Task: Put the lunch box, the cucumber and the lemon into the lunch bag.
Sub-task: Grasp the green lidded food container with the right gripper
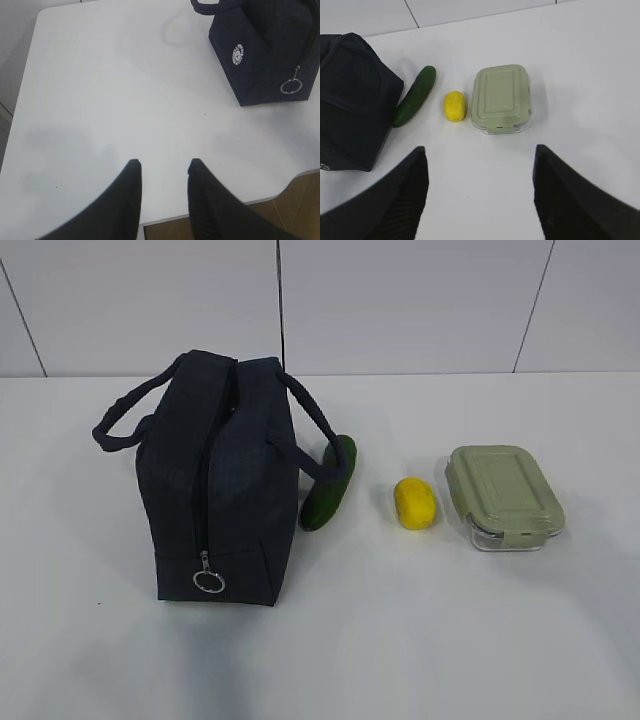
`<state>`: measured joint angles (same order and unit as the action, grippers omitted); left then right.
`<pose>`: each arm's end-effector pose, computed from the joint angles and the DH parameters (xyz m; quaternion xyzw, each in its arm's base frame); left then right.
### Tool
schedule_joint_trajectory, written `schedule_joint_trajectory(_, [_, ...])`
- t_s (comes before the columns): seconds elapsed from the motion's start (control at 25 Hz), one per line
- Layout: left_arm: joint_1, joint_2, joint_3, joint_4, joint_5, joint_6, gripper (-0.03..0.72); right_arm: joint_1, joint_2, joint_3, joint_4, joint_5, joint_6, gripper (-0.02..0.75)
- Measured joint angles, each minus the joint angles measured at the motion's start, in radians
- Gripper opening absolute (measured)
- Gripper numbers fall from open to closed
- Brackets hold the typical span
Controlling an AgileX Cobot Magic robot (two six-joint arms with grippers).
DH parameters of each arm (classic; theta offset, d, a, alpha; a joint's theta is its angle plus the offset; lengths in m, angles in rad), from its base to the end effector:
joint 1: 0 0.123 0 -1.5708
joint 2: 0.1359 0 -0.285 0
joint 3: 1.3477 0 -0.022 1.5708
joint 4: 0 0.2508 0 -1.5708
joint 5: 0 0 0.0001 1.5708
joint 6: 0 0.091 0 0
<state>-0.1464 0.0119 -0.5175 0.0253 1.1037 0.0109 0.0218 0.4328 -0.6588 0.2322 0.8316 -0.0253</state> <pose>-0.0065 0.0030 0.2788 0.0670 0.8602 -0.0216 0.5051 0.0698 0.0170 0.3312 0.0043 0.8592 0.1123 0.4991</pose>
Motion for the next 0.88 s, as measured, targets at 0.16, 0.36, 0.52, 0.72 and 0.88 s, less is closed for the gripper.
schedule_joint_trajectory(0.16, [0.000,0.000,0.000,0.000,0.000,0.000,0.227,0.000,0.183,-0.053,0.090,-0.038,-0.056,0.481])
schedule_joint_trajectory(0.36, [0.000,0.000,0.000,0.000,0.000,0.000,0.227,0.000,0.389,-0.124,0.241,-0.051,-0.220,0.477])
schedule_joint_trajectory(0.52, [0.000,0.000,0.000,0.000,-0.001,0.000,0.227,0.000,0.560,-0.210,0.289,0.022,-0.299,0.474])
schedule_joint_trajectory(0.72, [0.000,0.000,0.000,0.000,-0.001,0.000,0.227,-0.035,0.733,-0.291,0.409,0.117,-0.410,0.473])
schedule_joint_trajectory(0.88, [0.000,0.000,0.000,0.000,-0.001,0.000,0.227,-0.147,0.820,-0.324,0.527,0.222,-0.525,0.473])
